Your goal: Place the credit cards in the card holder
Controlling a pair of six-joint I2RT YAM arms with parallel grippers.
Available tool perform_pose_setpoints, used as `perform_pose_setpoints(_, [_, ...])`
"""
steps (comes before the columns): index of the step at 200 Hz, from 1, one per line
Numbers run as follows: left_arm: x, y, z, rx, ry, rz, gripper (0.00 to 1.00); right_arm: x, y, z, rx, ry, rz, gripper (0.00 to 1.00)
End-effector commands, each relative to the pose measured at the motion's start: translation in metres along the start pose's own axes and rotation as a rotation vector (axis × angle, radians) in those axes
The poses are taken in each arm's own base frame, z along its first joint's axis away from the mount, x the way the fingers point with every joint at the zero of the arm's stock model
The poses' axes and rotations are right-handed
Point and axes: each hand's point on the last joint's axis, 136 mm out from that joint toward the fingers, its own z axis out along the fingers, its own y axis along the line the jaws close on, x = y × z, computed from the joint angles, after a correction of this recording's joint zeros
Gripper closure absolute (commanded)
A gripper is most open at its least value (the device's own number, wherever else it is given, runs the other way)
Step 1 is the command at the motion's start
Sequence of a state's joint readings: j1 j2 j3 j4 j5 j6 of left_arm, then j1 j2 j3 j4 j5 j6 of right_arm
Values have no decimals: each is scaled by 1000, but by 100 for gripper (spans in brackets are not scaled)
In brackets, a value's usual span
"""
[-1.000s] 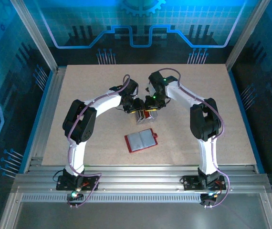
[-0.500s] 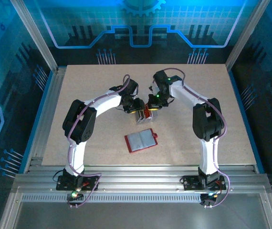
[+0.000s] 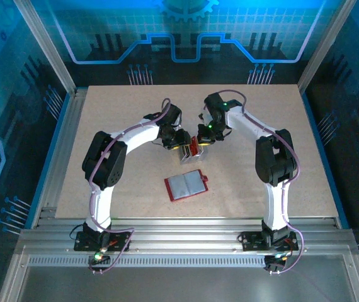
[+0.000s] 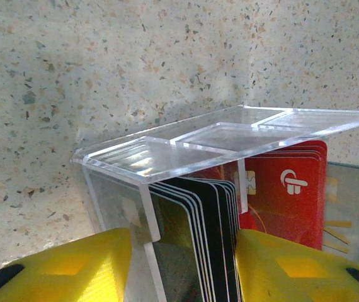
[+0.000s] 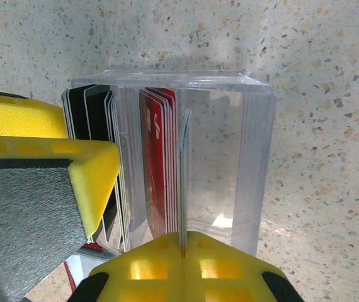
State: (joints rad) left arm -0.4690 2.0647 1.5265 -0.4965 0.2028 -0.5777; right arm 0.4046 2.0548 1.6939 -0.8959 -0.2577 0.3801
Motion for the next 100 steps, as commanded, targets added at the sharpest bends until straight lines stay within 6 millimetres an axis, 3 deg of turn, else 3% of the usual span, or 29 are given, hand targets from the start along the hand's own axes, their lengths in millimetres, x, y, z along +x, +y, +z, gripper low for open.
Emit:
perform_pose_setpoints(1, [2, 11, -20, -37, -10, -36, 52, 14, -2, -8, 19, 31, -12, 100])
perform_pose_setpoints(46, [-10, 1, -58, -46, -94, -23, 56, 11, -11, -13, 55, 22, -14, 100])
perform_pose_setpoints(67, [-9, -17, -66, 30, -87, -18, 63, 11, -14, -14, 56, 23, -8, 100])
perform_pose_setpoints(100, [-4, -58, -55, 218, -9, -37, 97, 9, -18, -22, 41, 7, 5, 100])
